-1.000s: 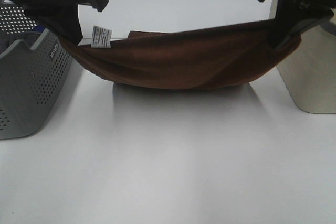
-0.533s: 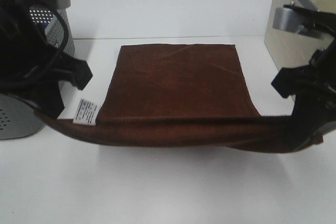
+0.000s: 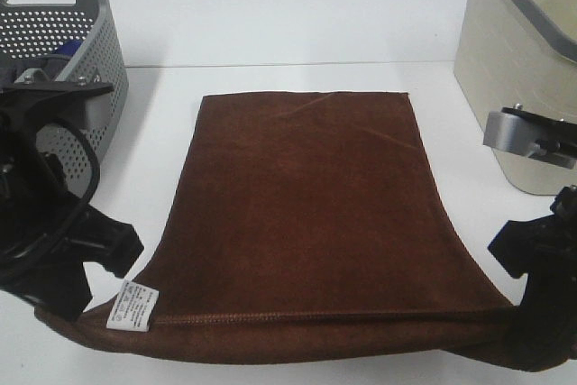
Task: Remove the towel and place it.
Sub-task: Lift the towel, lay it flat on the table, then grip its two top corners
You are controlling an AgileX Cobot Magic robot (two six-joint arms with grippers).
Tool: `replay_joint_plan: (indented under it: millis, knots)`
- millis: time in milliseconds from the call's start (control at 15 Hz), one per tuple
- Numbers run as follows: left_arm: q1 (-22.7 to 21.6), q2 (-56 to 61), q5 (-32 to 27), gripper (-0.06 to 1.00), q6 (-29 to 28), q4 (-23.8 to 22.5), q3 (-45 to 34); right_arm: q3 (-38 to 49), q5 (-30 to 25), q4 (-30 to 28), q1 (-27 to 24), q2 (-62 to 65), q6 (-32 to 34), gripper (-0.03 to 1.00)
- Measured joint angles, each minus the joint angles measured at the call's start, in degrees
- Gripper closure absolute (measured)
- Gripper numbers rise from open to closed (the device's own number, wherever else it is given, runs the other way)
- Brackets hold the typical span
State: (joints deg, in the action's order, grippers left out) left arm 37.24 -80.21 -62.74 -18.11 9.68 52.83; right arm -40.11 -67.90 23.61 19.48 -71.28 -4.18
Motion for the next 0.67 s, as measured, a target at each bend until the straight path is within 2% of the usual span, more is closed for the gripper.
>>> replay_joint_plan:
  millis: [400, 667]
  knots:
    - [0.34, 0.06, -0.17, 0.94, 0.29, 0.34, -0.29, 1.20, 0.06, 0.34, -0.06, 0.11, -0.06, 0.96]
    - [4.93, 0.92, -1.20, 0.94, 0.40, 0.97, -1.03, 5.90, 0.00, 0.29, -0.06, 0.17, -0.69, 0.96]
